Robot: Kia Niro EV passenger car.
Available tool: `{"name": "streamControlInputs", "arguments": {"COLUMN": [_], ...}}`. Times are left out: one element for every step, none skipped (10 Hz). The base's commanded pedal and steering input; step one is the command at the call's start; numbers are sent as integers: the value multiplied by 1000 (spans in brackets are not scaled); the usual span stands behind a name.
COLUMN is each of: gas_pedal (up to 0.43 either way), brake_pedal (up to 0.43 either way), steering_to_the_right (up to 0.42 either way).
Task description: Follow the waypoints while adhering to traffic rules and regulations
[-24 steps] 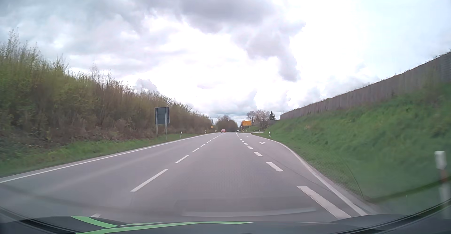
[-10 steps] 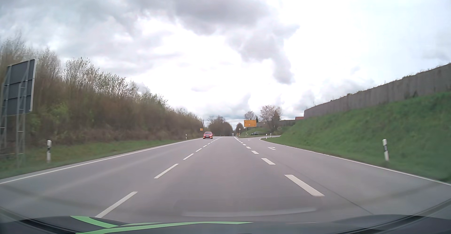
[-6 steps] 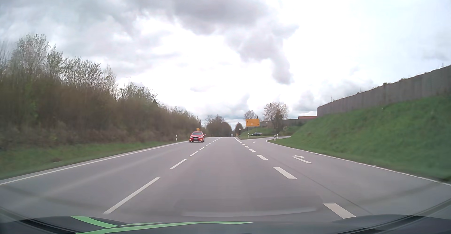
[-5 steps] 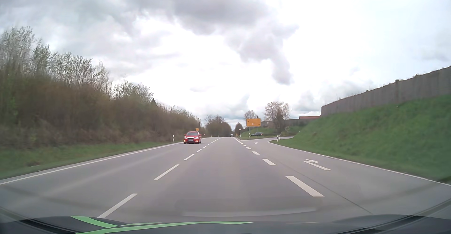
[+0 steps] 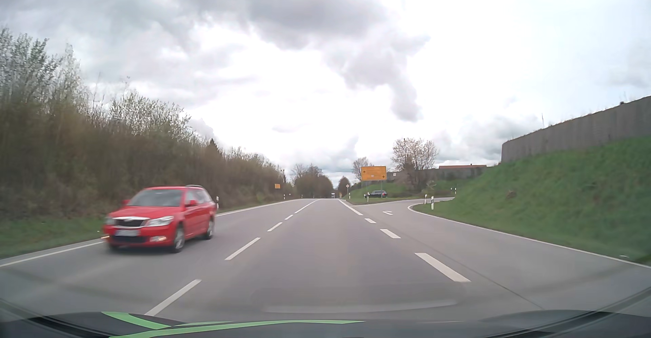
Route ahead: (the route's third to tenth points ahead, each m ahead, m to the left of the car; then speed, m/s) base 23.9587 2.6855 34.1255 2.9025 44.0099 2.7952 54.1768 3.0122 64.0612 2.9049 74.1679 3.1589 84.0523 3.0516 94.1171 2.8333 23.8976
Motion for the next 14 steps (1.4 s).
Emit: {"name": "streamControlInputs", "arguments": {"gas_pedal": [220,220,220,220,220,220,220,220,220,220,220,220,220,220], "brake_pedal": [0,0,0,0,0,0,0,0,0,0,0,0,0,0], "steering_to_the_right": [2,1,1,2,2,2,1,2,2,2,1,1,2,2]}}
